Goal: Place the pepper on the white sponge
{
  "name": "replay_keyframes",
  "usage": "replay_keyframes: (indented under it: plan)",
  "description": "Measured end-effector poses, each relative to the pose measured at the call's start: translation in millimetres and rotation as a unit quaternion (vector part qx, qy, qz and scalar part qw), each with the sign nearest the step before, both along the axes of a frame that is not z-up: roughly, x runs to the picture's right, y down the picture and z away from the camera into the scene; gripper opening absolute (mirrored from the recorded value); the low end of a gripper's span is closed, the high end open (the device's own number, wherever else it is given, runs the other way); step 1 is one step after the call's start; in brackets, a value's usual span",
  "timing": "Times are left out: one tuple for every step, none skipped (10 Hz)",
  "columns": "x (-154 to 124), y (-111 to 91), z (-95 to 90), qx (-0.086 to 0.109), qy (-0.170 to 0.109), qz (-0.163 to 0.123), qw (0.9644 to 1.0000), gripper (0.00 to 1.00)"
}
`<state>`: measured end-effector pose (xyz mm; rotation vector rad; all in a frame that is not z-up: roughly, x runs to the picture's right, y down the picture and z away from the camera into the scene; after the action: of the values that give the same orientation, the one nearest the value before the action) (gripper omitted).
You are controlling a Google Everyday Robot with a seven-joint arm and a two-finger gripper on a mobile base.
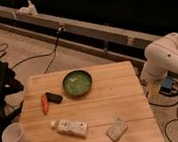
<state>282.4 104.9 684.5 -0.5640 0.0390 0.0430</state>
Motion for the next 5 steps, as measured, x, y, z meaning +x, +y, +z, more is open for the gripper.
replay_keyframes:
  plan:
    - [-7.8,-2.1,2.0,0.001,-0.005,-0.003,1.0,0.65]
    - [-12.6,-2.9,3.6,0.001,-0.008,-0.006,0.9999,0.65]
    - [-18.8,-4.6,5.2,0.001,-0.013,-0.01,0.9999,0.65]
    - [-25.7,-7.2,6.8,0.003,-0.018,-0.014,0.9997,0.65]
    - [-31.2,-10.0,8.0,0.004,-0.022,-0.017,0.9996,0.65]
